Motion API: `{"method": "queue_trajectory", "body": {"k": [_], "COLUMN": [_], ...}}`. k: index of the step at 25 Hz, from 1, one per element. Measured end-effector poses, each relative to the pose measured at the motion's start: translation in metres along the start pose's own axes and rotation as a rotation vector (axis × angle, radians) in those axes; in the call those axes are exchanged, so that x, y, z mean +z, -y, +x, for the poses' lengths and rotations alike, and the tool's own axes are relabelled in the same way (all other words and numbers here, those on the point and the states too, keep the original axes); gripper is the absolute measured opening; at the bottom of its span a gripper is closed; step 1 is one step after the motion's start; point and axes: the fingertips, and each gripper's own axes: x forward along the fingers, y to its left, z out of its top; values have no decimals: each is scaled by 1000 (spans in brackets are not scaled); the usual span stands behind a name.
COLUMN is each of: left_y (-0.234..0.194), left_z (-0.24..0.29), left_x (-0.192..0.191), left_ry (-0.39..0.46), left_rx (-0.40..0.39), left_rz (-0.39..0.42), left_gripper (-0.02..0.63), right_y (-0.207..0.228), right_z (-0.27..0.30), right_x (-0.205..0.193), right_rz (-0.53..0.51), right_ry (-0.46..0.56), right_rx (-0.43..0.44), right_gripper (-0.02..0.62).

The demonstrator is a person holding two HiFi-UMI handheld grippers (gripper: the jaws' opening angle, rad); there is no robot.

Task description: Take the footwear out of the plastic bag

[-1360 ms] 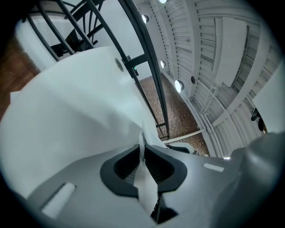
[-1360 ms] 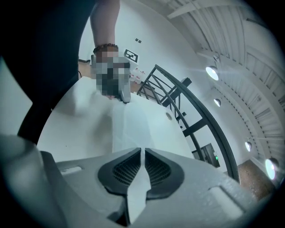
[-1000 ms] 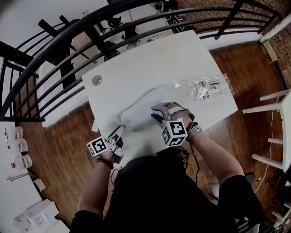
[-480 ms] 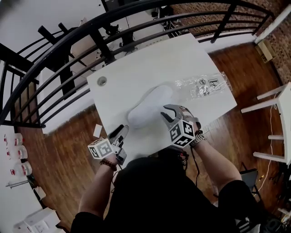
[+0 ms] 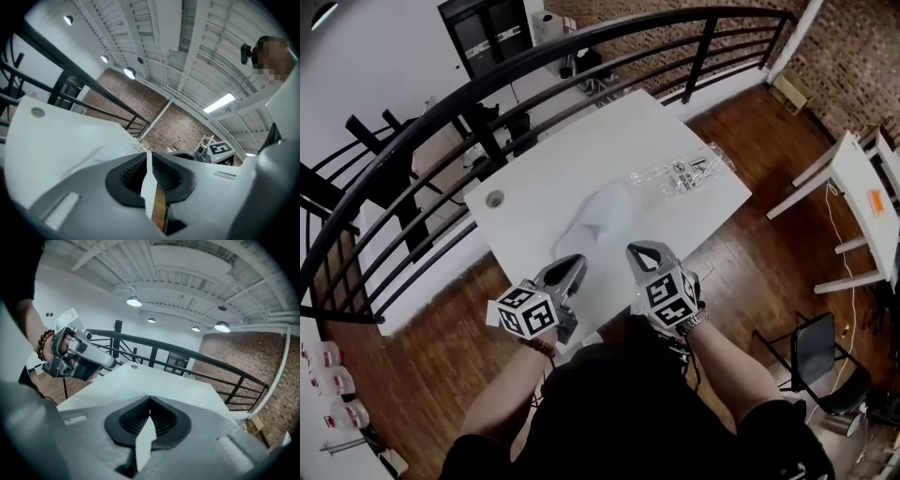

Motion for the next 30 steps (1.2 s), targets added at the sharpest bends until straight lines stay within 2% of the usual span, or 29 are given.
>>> {"method": "queue_trajectory", "body": {"k": [3, 5, 8, 11, 16, 21, 30], "left_y": [37, 59, 83, 103, 131, 173, 217], "left_z": [13, 21, 30, 37, 54, 61, 48], "left_x": [10, 13, 9, 0, -15, -36, -59], "left_ry": [-13, -32, -66, -85, -73, -77, -62], "left_rx": [-55, -71, -67, -58, 6, 35, 109], "left_rz": [102, 177, 281, 351, 373, 436, 506], "left_gripper": [11, 11, 11, 11, 11, 11, 11], "right_y": [4, 9, 13, 16, 26, 28, 7], "right_z": [-25, -40, -59, -78, -116, -154, -191], "right_x": [15, 23, 24, 17, -1, -9, -22], "right_rz": [44, 74, 111, 142, 162, 172, 170], "right_ry": [38, 65, 92, 109, 139, 197, 269], "right_rx": [-42, -63, -85, -95, -93, -83, -33], "right_gripper": [-8, -8, -8, -8, -8, -8, -8]}}
